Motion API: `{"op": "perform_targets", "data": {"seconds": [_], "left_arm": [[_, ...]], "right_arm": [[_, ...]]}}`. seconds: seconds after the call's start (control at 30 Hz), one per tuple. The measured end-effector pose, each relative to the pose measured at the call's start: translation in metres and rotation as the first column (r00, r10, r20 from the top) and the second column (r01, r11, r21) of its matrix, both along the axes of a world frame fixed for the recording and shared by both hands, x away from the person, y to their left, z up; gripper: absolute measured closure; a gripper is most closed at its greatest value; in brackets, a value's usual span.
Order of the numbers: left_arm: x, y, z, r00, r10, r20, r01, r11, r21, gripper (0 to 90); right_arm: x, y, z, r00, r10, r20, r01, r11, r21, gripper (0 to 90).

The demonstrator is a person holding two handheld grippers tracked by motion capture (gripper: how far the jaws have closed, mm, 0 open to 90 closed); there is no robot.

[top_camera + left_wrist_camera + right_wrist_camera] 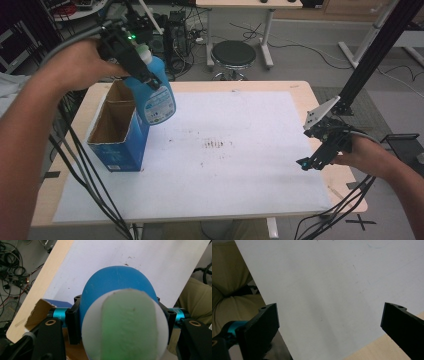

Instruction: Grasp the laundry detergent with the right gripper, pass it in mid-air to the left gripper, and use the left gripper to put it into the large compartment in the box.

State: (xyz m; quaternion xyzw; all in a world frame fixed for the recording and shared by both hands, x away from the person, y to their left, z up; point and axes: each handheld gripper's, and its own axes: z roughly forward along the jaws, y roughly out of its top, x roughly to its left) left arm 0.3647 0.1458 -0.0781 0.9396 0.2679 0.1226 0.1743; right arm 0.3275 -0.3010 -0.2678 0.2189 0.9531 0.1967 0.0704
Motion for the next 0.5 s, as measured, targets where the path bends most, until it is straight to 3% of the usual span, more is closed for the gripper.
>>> {"op": "perform_targets", "data": {"seconds": [0.1,0.23,0.27,0.3,0.47,0.5], "left_arm": [[-0.001,0.013,0.005,0.9998,0.018,0.005,-0.018,0.9996,0.023,37.7],[-0.002,0.026,0.007,0.999,0.044,0.012,-0.044,0.9989,0.017,37.7],[-0.003,0.029,0.006,0.9976,0.067,0.018,-0.067,0.9977,-0.005,37.7],[-0.002,0.034,0.007,0.9979,0.062,0.019,-0.062,0.998,0.01,37.7],[-0.002,0.054,0.004,0.9944,0.102,0.027,-0.102,0.9948,0.004,37.7],[-0.002,0.059,0.004,0.9952,0.095,0.024,-0.096,0.9951,0.023,37.7]], "right_arm": [[0.0,0.001,-0.001,0.9999,-0.007,-0.011,0.007,1.0,0.006,0.8],[0.001,0.001,-0.001,0.9999,-0.009,-0.01,0.009,1.0,0.002,0.8],[0.001,0.001,-0.002,0.9999,-0.011,-0.01,0.011,1.0,0.007,0.8],[0.002,0.001,-0.002,0.9999,-0.003,-0.01,0.003,1.0,0.008,0.8],[0.003,0.001,-0.002,1.0,-0.005,-0.007,0.005,1.0,0.007,0.8],[0.003,0.001,-0.002,1.0,-0.003,-0.007,0.003,1.0,0.006,0.8]]}}
